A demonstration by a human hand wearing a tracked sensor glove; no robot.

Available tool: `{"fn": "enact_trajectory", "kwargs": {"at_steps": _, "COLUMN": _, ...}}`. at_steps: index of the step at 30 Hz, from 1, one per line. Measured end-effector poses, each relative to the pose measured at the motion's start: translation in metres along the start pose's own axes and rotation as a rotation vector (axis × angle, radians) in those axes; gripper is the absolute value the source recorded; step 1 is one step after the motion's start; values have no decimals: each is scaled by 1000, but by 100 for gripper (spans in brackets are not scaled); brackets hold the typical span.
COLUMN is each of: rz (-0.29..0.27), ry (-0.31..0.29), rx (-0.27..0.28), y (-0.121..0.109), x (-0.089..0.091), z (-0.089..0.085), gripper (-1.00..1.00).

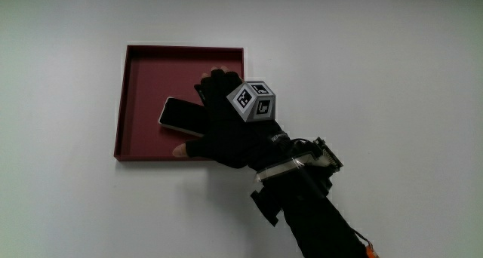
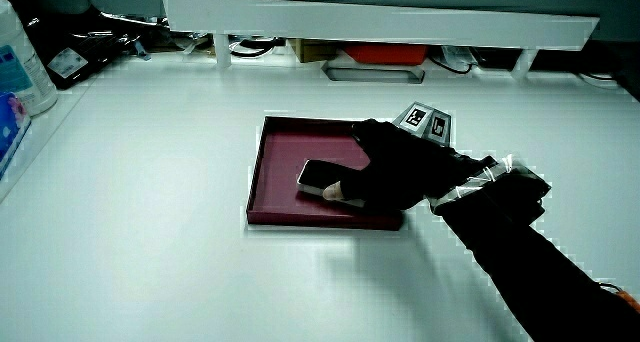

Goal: Pick eraser

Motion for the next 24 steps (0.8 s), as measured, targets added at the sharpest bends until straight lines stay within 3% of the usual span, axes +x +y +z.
{"fn": "enact_trajectory", "kwargs": {"at_steps": 11, "rz": -20, "ry": -50, "rx": 30, "y": 11, "x": 2, "z": -16, "gripper": 0}}
{"fn": "enact_trajectory", "kwargs": {"at_steps": 16, "rz": -14, "ry": -32, "rx": 4, "y": 14, "x": 6, "z": -23, "gripper": 0}}
{"fn": "enact_trajectory", "kwargs": {"at_steps": 20, "rz": -15, "ry": -21, "rx": 15, "y": 13, "x": 8, "z": -23, "gripper": 3}}
{"fn": "enact_trajectory", "kwargs": {"at_steps": 24, "rz": -14, "ry": 5, "rx": 72, "y": 10, "x": 11, "z": -22, "gripper": 16}}
